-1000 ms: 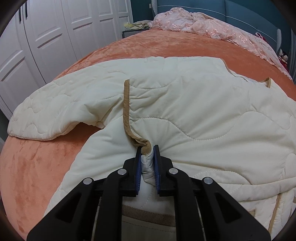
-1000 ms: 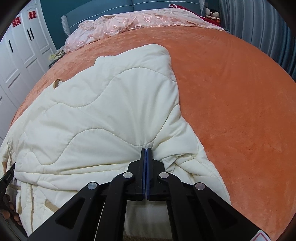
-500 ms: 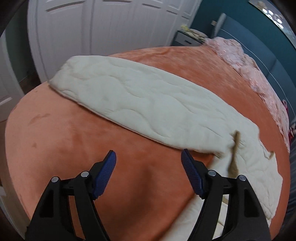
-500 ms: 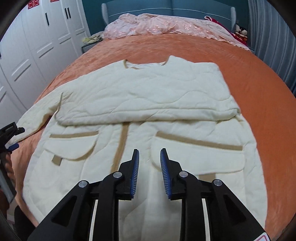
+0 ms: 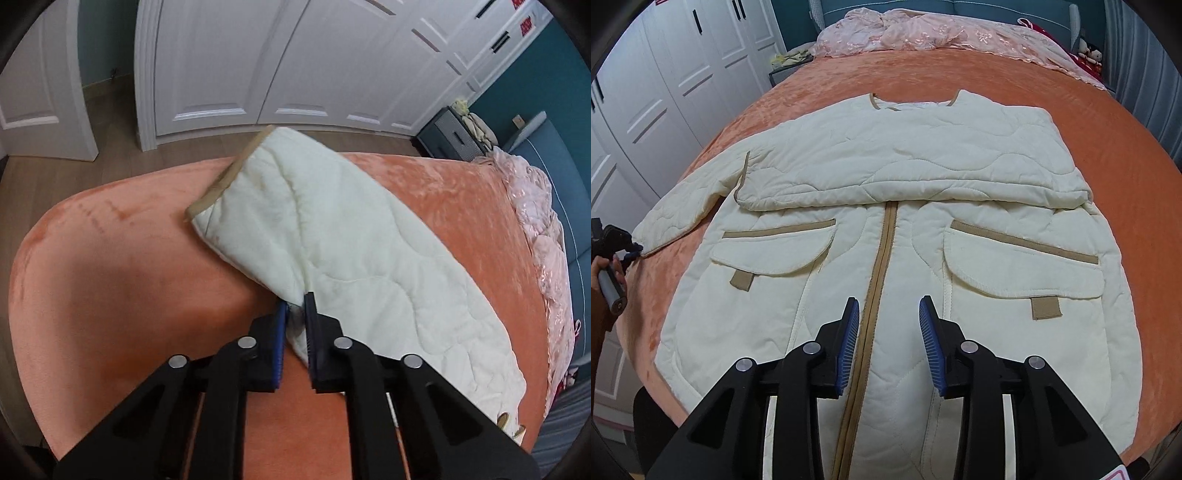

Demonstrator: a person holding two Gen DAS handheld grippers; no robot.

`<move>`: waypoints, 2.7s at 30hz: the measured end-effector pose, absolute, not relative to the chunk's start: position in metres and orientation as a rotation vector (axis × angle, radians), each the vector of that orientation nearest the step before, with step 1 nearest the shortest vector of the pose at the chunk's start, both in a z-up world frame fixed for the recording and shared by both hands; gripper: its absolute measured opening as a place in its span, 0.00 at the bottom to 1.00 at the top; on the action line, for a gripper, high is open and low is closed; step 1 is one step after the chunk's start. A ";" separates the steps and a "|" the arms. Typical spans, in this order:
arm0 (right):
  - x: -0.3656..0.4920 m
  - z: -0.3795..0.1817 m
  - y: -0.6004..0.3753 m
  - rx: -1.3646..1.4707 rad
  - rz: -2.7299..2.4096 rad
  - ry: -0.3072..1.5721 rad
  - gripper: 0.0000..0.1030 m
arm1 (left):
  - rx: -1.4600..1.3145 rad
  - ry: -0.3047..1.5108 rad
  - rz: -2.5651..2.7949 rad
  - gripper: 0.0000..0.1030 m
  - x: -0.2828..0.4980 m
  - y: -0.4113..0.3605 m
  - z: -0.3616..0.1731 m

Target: Fold large clothes

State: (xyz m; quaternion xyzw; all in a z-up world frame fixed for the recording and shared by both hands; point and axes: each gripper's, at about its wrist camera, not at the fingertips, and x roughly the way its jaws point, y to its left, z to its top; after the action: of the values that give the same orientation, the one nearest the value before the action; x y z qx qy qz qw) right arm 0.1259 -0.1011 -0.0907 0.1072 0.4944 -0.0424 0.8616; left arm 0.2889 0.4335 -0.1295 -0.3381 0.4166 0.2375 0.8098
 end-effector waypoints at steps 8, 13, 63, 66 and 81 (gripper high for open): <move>0.115 -0.090 -0.129 0.260 -0.123 1.013 0.34 | -0.400 0.695 0.050 0.05 0.315 0.244 0.017; 0.102 -0.091 -0.160 0.287 -0.185 0.997 0.34 | -0.312 0.711 -0.311 0.09 0.294 0.069 0.061; 0.235 -0.133 -0.299 0.319 -0.361 0.994 0.03 | -0.204 1.020 0.062 0.60 0.349 0.092 -0.114; 0.230 -0.137 -0.297 0.327 -0.354 0.998 0.03 | -0.167 1.041 0.089 0.61 0.350 0.086 -0.132; 0.211 -0.089 -0.288 0.320 -0.398 0.852 0.10 | -0.144 0.943 0.061 0.61 0.340 0.091 -0.114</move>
State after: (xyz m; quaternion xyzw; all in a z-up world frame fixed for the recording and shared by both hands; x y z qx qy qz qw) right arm 0.2113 -0.2884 -0.0885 0.1536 0.4088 -0.1909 0.8791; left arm 0.3396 0.0906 -0.1140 -0.0693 0.4536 0.0295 0.8880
